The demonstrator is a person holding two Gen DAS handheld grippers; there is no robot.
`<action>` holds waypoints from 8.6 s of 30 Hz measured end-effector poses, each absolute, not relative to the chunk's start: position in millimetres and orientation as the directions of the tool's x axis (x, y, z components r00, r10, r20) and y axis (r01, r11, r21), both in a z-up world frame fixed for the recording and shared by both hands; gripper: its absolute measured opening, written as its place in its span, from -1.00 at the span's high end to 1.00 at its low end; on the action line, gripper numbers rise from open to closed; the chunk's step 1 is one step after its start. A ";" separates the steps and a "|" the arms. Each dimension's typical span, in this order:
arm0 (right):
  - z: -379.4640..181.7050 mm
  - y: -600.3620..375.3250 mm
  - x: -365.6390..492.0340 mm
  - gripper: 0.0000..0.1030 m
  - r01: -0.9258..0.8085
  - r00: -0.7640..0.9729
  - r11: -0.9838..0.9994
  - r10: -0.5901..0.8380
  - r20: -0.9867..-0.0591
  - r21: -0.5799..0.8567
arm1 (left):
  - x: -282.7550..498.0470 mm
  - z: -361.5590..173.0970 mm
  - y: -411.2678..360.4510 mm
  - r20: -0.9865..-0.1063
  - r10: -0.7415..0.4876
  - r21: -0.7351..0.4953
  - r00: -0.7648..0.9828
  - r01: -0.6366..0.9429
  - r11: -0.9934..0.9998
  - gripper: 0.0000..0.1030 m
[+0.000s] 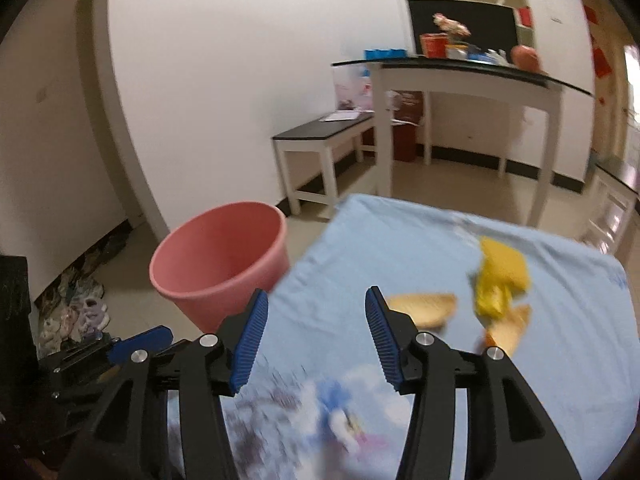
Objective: Collect trash
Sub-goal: 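Return both grippers to the table toward the bread crusts, then close the left gripper on a bread crust while the right gripper grasps the other crust, then carry both bread crusts over the pink bucket and open both grippers, then return both grippers to the table toward the yellow foam net, then grasp the yellow plastic bag with the right gripper while the left gripper approaches the yellow foam net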
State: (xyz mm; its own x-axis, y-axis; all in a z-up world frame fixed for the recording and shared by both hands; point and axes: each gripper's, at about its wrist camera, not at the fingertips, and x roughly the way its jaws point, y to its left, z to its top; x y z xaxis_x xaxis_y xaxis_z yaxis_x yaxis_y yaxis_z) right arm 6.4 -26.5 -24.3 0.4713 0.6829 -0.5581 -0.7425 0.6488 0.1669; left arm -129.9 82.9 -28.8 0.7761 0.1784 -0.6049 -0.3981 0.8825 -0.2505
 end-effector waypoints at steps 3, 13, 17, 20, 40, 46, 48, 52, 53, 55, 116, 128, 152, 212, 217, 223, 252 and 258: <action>-30.8 -55.4 3.9 0.02 -0.708 0.485 0.679 0.667 -0.565 0.194 | -132.0 -22.9 68.0 -0.595 0.200 -0.217 0.779 -0.394 0.893 0.16; -41.5 -101.0 -6.6 0.02 -0.657 0.497 0.711 0.658 -0.566 0.251 | -142.4 -20.0 52.8 -0.575 0.138 -0.291 0.806 -0.359 0.887 0.16; -41.0 -109.4 -8.1 0.02 -0.644 0.504 0.715 0.664 -0.553 0.271 | -139.8 -20.4 44.4 -0.594 0.132 -0.261 0.794 -0.346 0.901 0.16; -42.9 -113.0 -7.0 0.02 -0.638 0.500 0.716 0.665 -0.554 0.284 | -138.9 -19.8 40.1 -0.595 0.125 -0.258 0.794 -0.336 0.906 0.16; -60.2 -155.2 51.3 -0.17 -0.513 0.548 0.795 0.594 -0.589 0.324 | -41.0 -27.9 35.8 -0.641 0.030 -0.192 0.767 -0.198 0.961 0.16; -69.5 -169.0 78.2 -0.17 -0.455 0.557 0.821 0.565 -0.609 0.345 | 5.1 -43.4 45.4 -0.686 0.044 -0.163 0.726 -0.213 0.963 0.16; -72.2 -171.6 86.7 -0.17 -0.442 0.559 0.827 0.556 -0.615 0.346 | 20.4 -48.8 46.9 -0.701 0.036 -0.165 0.712 -0.211 0.963 0.16; -77.1 -172.7 99.6 -0.17 -0.431 0.553 0.832 0.549 -0.627 0.348 | 50.5 -62.6 46.5 -0.734 0.033 -0.146 0.679 -0.205 0.968 0.16; -78.5 -172.8 103.5 -0.17 -0.428 0.551 0.833 0.547 -0.629 0.350 | 54.7 -65.2 45.4 -0.740 0.038 -0.139 0.672 -0.208 0.968 0.16; -80.7 -172.8 109.2 -0.17 -0.423 0.549 0.834 0.547 -0.632 0.354 | 64.6 -73.2 46.4 -0.755 0.036 -0.143 0.655 -0.218 0.965 0.16; -34.5 -86.3 109.5 0.91 -0.575 0.460 0.737 0.650 -0.605 0.355 | -30.6 -13.0 107.6 -0.604 0.100 -0.263 0.791 -0.316 0.912 0.91; -8.0 15.4 74.4 0.91 -0.716 0.388 0.625 0.727 -0.567 0.311 | -87.6 -0.5 174.5 -0.576 0.255 -0.271 0.777 -0.476 0.836 0.92; -53.2 162.1 45.9 0.89 -0.811 0.247 0.528 0.699 -0.672 0.252 | -124.1 -38.4 253.3 -0.648 0.348 -0.249 0.677 -0.620 0.744 0.91; -76.2 -107.1 131.2 0.02 -0.412 0.570 0.863 0.496 -0.655 0.294 | -34.7 -23.3 103.0 -0.669 0.100 -0.211 0.737 -0.318 0.924 0.33; -90.1 -93.7 148.4 0.00 -0.413 0.543 0.862 0.491 -0.681 0.293 | -20.1 -18.9 92.3 -0.673 0.104 -0.186 0.732 -0.303 0.934 0.33; -103.2 -77.4 163.1 0.00 -0.414 0.522 0.870 0.469 -0.713 0.269 | -0.8 -15.5 79.9 -0.679 0.106 -0.155 0.726 -0.283 0.946 0.33; -99.0 -146.8 92.5 0.80 -0.489 0.375 0.787 0.579 -0.724 0.376 | 104.7 -27.7 -0.2 -0.725 -0.176 -0.295 0.665 -0.069 0.953 0.33; -86.8 -183.5 74.1 0.80 -0.448 0.481 0.836 0.524 -0.703 0.317 | 117.9 -32.6 -21.3 -0.731 -0.222 -0.307 0.645 -0.021 0.951 0.33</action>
State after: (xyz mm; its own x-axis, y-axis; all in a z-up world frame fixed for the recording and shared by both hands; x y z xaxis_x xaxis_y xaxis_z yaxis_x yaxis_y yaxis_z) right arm 74.1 -183.5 -86.8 0.4812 0.5243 -0.7025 -0.4481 0.8359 0.3169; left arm 117.9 -21.3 -32.6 0.6451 -0.2220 -0.7312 -0.0211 0.9513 -0.3074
